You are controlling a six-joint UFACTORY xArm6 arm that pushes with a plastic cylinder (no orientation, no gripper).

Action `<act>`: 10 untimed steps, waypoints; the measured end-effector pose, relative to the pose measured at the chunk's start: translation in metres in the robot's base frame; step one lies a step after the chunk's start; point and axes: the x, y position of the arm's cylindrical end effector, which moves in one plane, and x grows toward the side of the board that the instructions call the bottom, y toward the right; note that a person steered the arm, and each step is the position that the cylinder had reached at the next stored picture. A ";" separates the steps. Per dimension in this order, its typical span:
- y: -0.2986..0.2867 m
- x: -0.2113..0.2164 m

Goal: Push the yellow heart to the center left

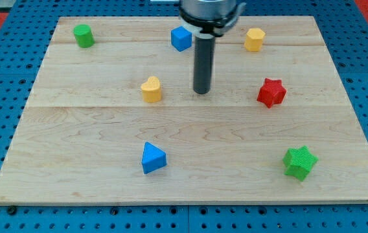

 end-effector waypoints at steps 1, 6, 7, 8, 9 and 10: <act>-0.062 0.000; -0.178 0.002; -0.121 0.018; -0.133 0.033; -0.181 0.036; -0.209 0.032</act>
